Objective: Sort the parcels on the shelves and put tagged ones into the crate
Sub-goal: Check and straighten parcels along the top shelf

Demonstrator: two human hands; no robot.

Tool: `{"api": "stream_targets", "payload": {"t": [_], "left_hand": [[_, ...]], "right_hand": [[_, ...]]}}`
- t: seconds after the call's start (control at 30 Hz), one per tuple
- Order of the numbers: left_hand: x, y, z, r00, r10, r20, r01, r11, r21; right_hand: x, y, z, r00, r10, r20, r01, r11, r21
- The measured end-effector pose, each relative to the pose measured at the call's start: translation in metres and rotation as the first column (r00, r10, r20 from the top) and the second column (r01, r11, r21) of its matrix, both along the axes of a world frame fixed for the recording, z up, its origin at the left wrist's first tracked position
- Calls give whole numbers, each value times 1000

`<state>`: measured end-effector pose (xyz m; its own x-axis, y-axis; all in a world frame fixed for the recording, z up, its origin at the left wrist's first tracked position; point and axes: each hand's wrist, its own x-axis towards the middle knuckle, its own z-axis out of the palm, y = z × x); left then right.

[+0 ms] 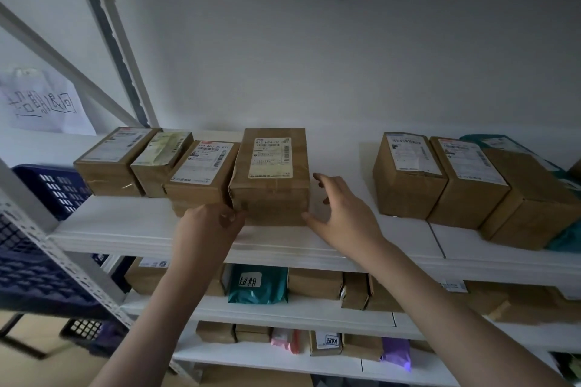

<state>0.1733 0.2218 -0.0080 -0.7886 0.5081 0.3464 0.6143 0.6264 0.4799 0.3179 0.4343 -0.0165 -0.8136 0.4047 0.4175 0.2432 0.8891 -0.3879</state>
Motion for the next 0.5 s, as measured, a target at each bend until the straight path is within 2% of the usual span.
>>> {"api": "stream_targets", "payload": {"t": [0.13,0.3,0.5], "left_hand": [[21,6,-3,997,-19,-77,23,999,49],[56,40,-5,977,-209,-42,209,978,-5],[92,92,-3,947,-308,-92,313,949,36]], "right_hand": [[30,13,1,1000,-7,12,7,1000,1],[78,33,4,997,-74,0,74,997,-2],[130,70,6,975,-216,42,217,976,-20]]}}
